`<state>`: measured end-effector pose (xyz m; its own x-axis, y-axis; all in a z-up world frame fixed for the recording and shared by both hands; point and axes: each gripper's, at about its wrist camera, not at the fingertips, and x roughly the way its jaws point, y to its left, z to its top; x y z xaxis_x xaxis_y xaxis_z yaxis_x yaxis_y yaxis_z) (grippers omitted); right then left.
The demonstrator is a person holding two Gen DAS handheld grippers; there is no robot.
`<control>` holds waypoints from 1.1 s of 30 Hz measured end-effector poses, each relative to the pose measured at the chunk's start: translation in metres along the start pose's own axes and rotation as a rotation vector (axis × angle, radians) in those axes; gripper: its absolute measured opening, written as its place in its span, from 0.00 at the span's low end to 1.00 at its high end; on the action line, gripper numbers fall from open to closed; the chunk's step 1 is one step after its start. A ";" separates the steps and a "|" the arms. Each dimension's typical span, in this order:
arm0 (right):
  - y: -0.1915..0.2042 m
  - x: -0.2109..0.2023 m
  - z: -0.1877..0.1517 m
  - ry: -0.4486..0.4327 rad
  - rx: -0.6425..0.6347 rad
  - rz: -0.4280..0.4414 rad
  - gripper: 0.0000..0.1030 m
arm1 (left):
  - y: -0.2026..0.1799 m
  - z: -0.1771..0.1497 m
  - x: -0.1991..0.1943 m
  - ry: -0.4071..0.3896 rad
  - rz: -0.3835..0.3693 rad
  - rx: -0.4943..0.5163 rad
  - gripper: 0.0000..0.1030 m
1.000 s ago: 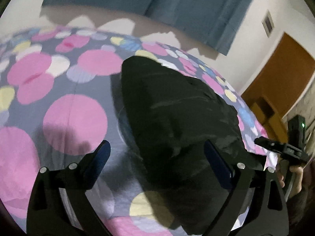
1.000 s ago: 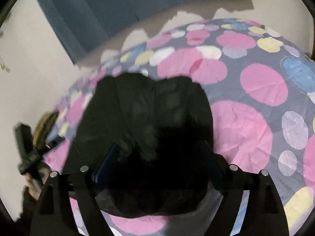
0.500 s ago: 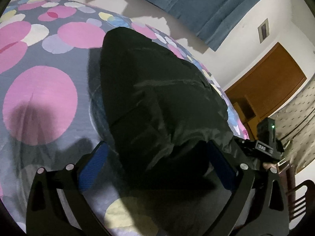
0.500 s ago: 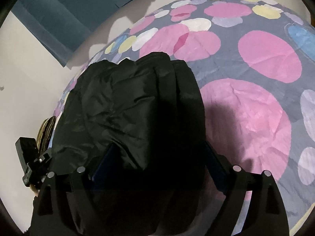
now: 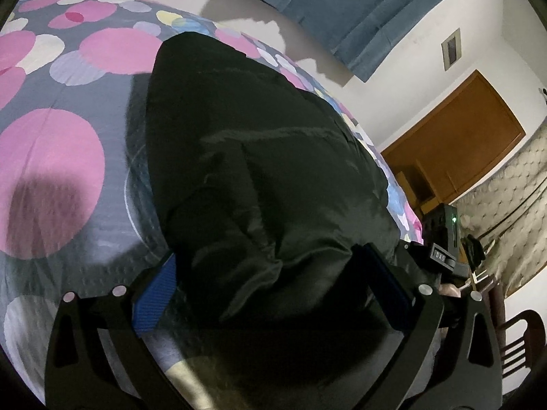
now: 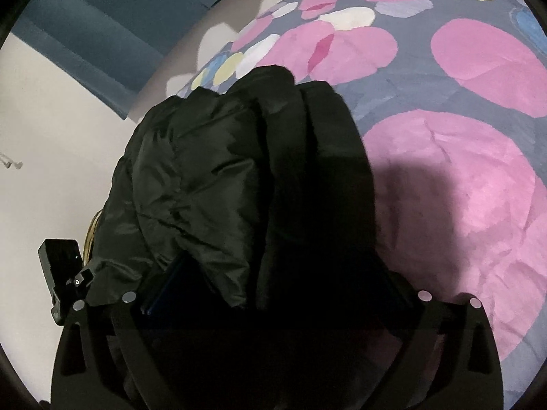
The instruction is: Fold large clothes
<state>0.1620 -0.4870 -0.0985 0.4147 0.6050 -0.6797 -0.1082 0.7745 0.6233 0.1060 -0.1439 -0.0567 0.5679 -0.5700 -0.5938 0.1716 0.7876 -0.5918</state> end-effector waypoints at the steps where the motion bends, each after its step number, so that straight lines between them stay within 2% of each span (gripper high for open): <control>1: 0.001 0.002 0.001 0.002 -0.006 0.001 0.93 | 0.000 0.001 0.000 0.001 0.001 0.005 0.98; 9: 0.021 0.007 0.000 -0.008 -0.043 0.010 0.78 | 0.000 0.002 -0.001 0.007 0.004 0.029 0.98; 22: 0.045 0.028 0.007 0.014 -0.064 0.023 0.78 | 0.010 0.001 -0.018 -0.009 0.039 0.030 0.98; 33: 0.094 0.080 0.020 0.063 -0.105 0.062 0.78 | 0.054 0.010 -0.059 -0.058 0.110 -0.027 0.98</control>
<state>0.2031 -0.3698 -0.0865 0.3468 0.6599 -0.6665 -0.2272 0.7486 0.6229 0.0900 -0.0657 -0.0480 0.6278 -0.4655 -0.6239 0.0841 0.8374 -0.5401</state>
